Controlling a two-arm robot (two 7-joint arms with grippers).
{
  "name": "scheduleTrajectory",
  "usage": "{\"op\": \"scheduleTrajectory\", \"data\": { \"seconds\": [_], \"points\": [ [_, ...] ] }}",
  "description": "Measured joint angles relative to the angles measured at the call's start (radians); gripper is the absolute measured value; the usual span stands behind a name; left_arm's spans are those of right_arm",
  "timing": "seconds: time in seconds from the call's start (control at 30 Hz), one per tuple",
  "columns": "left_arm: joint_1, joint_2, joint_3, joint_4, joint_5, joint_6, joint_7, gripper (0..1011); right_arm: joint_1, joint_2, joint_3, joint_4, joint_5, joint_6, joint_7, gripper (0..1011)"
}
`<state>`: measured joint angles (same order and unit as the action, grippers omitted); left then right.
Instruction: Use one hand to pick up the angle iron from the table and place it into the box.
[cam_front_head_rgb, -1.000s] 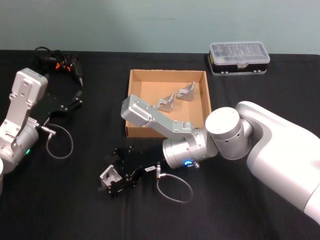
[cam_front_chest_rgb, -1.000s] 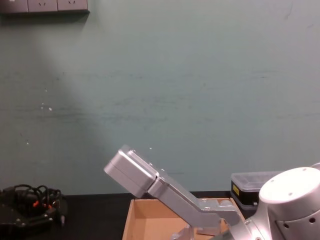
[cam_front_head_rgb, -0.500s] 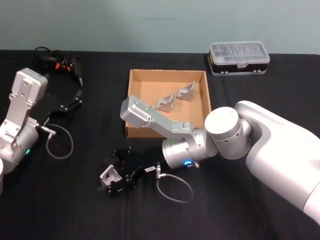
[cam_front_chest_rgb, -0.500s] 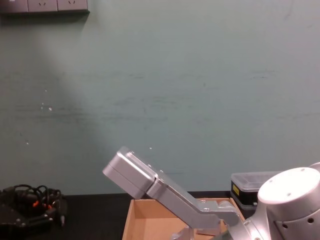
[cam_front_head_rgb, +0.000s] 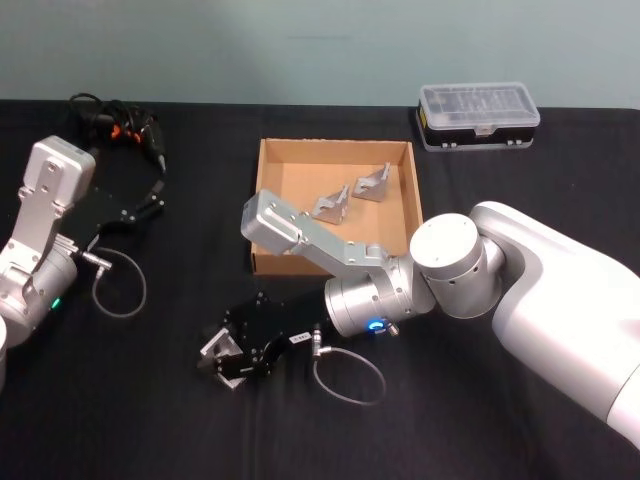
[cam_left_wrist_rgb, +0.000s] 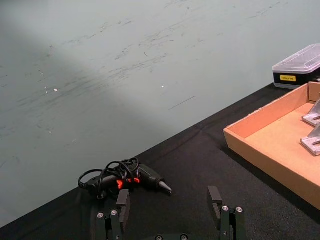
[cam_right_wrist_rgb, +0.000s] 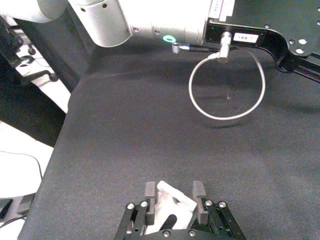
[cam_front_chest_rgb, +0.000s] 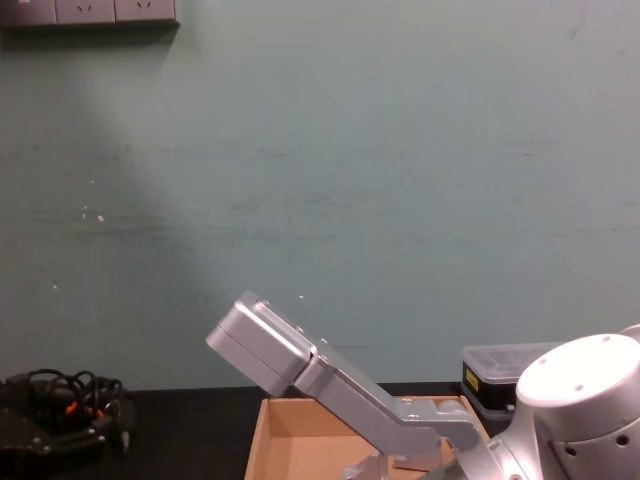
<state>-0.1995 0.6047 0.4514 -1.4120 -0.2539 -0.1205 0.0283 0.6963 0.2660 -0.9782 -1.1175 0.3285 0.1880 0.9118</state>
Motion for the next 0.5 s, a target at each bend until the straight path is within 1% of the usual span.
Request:
{"op": "scheduleTrajectory", "data": {
  "seconds": [0.07, 0.5],
  "points": [
    [0.0, 0.0, 0.0, 0.0, 0.0, 0.0, 0.0, 1011, 0.0, 0.0, 0.0, 0.0, 0.0, 0.0, 0.0, 442],
    [0.0, 0.0, 0.0, 0.0, 0.0, 0.0, 0.0, 1011, 0.0, 0.001, 0.0, -0.001, 0.0, 0.0, 0.0, 437]
  ]
}}
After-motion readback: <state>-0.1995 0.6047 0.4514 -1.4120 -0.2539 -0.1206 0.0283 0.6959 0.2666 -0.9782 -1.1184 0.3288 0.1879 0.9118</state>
